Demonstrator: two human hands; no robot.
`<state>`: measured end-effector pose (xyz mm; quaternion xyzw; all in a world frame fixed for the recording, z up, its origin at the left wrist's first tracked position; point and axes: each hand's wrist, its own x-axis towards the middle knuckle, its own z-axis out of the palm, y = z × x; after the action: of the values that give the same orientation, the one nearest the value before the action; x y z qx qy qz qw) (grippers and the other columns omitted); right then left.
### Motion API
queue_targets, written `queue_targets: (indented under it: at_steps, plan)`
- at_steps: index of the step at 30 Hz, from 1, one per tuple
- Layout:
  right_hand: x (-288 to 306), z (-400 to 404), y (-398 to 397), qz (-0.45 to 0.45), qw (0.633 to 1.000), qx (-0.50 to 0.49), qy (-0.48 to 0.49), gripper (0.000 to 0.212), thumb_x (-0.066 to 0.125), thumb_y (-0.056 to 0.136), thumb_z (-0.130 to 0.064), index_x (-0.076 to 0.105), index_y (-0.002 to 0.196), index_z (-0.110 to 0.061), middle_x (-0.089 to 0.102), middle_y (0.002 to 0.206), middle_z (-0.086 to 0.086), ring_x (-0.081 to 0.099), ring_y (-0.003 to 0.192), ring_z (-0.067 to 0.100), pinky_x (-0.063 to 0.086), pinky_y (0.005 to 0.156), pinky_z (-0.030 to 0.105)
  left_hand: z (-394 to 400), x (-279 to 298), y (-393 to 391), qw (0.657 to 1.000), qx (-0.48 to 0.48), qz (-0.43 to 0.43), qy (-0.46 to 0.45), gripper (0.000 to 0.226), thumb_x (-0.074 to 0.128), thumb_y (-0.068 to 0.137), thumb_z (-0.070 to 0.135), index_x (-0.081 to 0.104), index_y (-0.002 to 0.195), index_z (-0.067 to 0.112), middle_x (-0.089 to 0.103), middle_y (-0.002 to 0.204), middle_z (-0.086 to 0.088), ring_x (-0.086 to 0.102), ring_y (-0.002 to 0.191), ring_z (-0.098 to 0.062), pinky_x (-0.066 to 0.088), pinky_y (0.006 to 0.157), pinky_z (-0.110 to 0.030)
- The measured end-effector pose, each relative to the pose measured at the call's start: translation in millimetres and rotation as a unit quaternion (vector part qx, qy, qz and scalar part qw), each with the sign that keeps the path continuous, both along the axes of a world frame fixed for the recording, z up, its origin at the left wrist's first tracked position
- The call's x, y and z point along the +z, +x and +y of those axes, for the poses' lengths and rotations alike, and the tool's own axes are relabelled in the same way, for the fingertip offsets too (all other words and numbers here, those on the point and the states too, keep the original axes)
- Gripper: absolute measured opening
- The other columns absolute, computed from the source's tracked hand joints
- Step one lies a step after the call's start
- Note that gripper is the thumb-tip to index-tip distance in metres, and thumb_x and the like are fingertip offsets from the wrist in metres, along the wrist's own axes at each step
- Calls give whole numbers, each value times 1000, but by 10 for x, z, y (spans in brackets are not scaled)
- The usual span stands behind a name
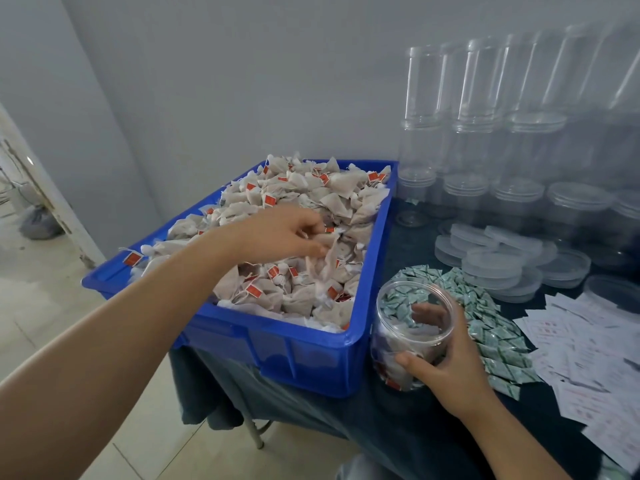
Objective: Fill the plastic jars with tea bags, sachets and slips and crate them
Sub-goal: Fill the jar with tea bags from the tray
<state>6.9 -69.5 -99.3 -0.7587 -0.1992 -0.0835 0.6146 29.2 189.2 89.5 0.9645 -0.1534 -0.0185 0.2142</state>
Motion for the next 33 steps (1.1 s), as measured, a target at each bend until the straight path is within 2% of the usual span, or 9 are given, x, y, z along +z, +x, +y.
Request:
queue_targets:
  at_steps: [2,5,10,14,16,21,24,27,33]
  plan:
    - [5,4,-2,0,1000,-1,-2,92,82,48,-55,32,122,-79,56,118,-33,55,113,-9,46,90,23,-128,122,-34,997,-5,-8,-75,6,65,87,25,61,84,24,65,85,8,62,68,6,46,59,-8]
    - [16,9,-9,-3,1000,-5,-2,92,81,47,-55,32,120,-80,58,121,-26,56,113,-10,45,88,18,-349,219,-79,987,-22,-8,-161,5,67,86,19,63,88,19,68,90,2,69,78,-9,56,70,-20]
    - [25,1,-3,-8,1000,4,0,93,81,47,-52,33,122,-79,57,125,-22,57,112,-9,47,88,17,-726,209,-154,979,-83,-26,-184,7,67,85,17,62,90,14,67,87,3,68,77,-6,52,65,-13]
    - [25,-2,2,-9,1000,5,2,93,80,48,-49,31,121,-81,54,115,-42,56,110,-13,46,82,3,-906,66,-130,986,-101,-59,-117,7,68,85,22,62,87,19,65,86,6,64,79,-8,54,74,-22]
    - [32,-2,-5,-8,1000,8,4,93,80,49,-48,31,121,-81,52,114,-45,55,110,-15,44,81,1,-935,-19,-113,989,-111,-62,-75,10,69,84,25,60,87,24,64,88,9,61,84,-7,51,79,-20]
    - [42,15,-5,-12,1000,2,0,96,83,49,-53,29,125,-79,53,118,-38,55,113,-11,44,85,4,-787,-81,-93,991,-113,-38,-54,23,70,83,34,55,101,33,56,98,27,53,94,16,42,82,-1]
    - [30,7,-8,-10,1000,-2,0,96,83,48,-56,28,124,-80,53,122,-36,54,116,-11,45,88,8,-575,16,-56,990,-56,-85,-97,16,68,83,31,59,97,31,61,97,22,55,92,15,43,77,1]
    - [30,6,-12,-9,1000,0,-5,97,84,47,-56,28,123,-80,53,120,-39,56,114,-9,46,90,17,-301,67,-31,991,-21,-113,-68,12,68,84,32,60,93,34,61,94,21,55,91,15,44,74,0]
    - [26,24,3,-17,1000,2,0,95,83,47,-57,31,124,-78,55,116,-37,58,109,-9,47,88,21,223,-150,-26,992,55,-63,96,13,68,84,31,59,93,33,62,99,14,57,92,0,51,85,-25]
